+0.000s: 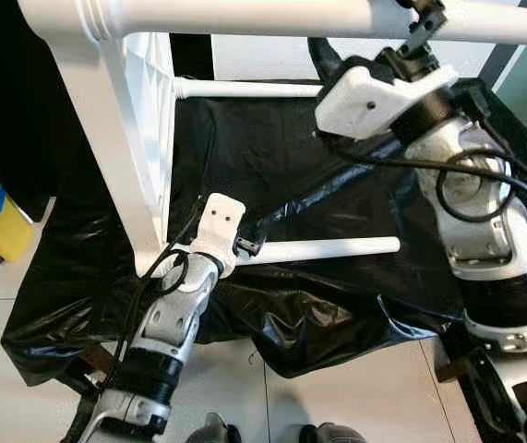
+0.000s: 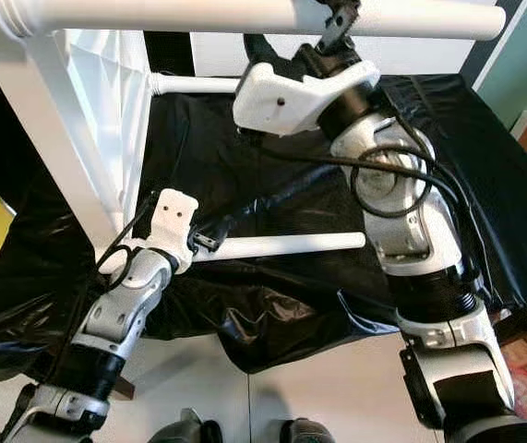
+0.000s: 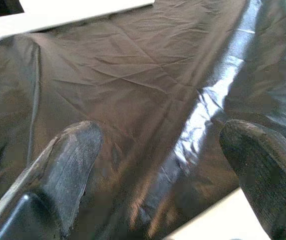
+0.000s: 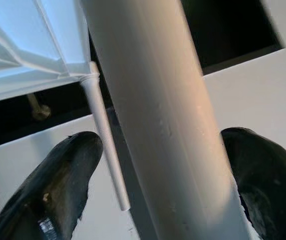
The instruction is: Building children table
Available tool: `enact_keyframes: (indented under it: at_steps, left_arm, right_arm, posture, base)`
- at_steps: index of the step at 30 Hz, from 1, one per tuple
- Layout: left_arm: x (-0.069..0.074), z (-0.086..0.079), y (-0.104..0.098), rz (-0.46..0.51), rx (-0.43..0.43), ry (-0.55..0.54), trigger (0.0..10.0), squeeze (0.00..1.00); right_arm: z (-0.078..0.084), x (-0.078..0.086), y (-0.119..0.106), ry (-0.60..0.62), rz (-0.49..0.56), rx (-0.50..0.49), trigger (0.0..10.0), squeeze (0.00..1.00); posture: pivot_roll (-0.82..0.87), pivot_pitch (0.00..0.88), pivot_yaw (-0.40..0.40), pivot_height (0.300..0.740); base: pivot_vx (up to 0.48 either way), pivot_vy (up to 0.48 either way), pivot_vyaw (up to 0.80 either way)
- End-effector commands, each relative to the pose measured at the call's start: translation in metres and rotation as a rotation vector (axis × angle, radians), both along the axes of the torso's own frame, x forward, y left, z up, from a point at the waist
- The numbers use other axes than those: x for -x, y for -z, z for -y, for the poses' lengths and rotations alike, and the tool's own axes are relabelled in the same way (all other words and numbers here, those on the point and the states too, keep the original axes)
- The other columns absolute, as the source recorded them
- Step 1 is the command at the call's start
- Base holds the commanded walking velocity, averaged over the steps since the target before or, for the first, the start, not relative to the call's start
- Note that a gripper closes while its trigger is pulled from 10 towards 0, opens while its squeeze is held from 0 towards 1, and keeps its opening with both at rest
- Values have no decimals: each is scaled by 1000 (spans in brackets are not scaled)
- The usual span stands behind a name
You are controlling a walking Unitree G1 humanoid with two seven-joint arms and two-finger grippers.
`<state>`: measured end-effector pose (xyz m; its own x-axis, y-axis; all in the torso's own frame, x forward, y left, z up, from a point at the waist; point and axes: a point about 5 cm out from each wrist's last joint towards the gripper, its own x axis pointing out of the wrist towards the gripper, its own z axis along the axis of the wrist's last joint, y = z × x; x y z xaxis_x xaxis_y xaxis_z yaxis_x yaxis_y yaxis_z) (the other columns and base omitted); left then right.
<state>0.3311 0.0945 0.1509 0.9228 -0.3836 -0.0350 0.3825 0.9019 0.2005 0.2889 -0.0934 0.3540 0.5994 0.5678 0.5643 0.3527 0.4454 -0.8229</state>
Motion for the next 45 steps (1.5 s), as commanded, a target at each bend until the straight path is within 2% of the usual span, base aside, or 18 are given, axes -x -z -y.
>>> enact_keyframes:
  at_steps: [1, 3, 4, 5, 6, 8, 9, 10, 13, 17, 24, 25, 26, 28, 33, 34, 36, 45]
  left_arm:
    - [-6, -12, 0, 48, 2, -262, 10000, 0]
    - [-9, -12, 0, 52, -5, -285, 10000, 0]
    - [-13, -13, 0, 56, -11, -307, 10000, 0]
    - [-17, -13, -1, 59, -15, -326, 10000, 0]
    - [-17, -13, -1, 59, -15, -326, 10000, 0]
    - [-22, -13, -1, 62, -13, -348, 10000, 0]
    - [-22, -13, -1, 62, -13, -348, 10000, 0]
    - [-24, -12, 0, 60, -12, -358, 10000, 0]
    - [-25, -12, 2, 60, -22, -381, 10000, 0]
    - [-32, -17, 6, 57, -61, -478, 10000, 0]
    - [-38, -32, -6, 99, -89, -591, 10000, 0]
    - [-41, -39, -11, 120, -83, -626, 10000, 0]
    - [-43, -49, -21, 150, -79, -676, 10000, 0]
    - [-45, -57, -30, 177, -76, -716, 10000, 0]
    - [-49, -68, -50, 237, -77, -758, 10000, 0]
    - [-56, -79, -95, 368, -73, -792, 10000, 0]
    - [-57, -81, -110, 411, -71, -794, 10000, 0]
    - [-53, -60, -176, 612, -19, -696, 10000, 0]
  right_arm:
    - [-1, 0, -3, -6, -14, 22, 0, 0]
    - [-2, -2, -5, -2, -35, 39, 0, 0]
    - [-1, -5, -6, 11, -49, 52, 5176, 0]
    - [-1, -8, -8, 23, -68, 66, 863, 0]
    - [-1, -8, -8, 23, -68, 66, 863, 0]
    - [0, -11, -10, 43, -83, 81, 4588, 0]
    - [0, -11, -10, 43, -83, 81, 4588, 0]
    - [1, -13, -11, 52, -99, 82, 10000, 0]
    - [2, -15, -11, 61, -121, 79, 10000, 0]
    - [12, -19, -22, 71, -218, -77, 1961, 0]
    - [25, -20, -36, 57, -268, -310, 3216, 0]
    - [29, -20, -40, 54, -274, -372, 4431, 0]
    - [35, -18, -45, 59, -260, -435, 8000, 0]
    - [40, -17, -48, 60, -260, -499, 10000, 0]
    - [49, -16, -52, 68, -254, -586, 10000, 0]
    - [66, -10, -58, 93, -212, -713, 10000, 0]
    - [72, -7, -60, 103, -197, -758, 10000, 0]
    - [94, 6, -41, 116, -154, -921, 10000, 0]
  posture:
    - [-38, 78, -35, 740]
    - [-42, 75, -35, 740]
    - [-47, 70, -37, 740]
    - [-50, 67, -39, 740]
    - [-50, 67, -39, 740]
    - [-57, 63, -39, 740]
    - [-57, 63, -39, 740]
    - [-59, 61, -40, 740]
    - [-65, 58, -41, 740]
    - [-72, 52, -40, 740]
    - [-75, 52, -37, 740]
    - [-76, 53, -36, 740]
    - [-76, 54, -34, 740]
    - [-78, 55, -32, 740]
    - [-81, 56, -29, 740]
    - [-81, 61, -29, 740]
    - [-81, 61, -29, 740]
    - [-73, 76, -20, 740]
  base:
    - [0, 0, 0]
    - [0, 0, 0]
    - [0, 0, 0]
    - [0, 0, 0]
    - [0, 0, 0]
    - [0, 0, 0]
    - [0, 0, 0]
    - [0, 0, 0]
    - [0, 0, 0]
    - [0, 0, 0]
    - [0, 0, 0]
    - [0, 0, 0]
    - [0, 0, 0]
    - [0, 0, 0]
    - [0, 0, 0]
    - [0, 0, 0]
    - [0, 0, 0]
    - [0, 0, 0]
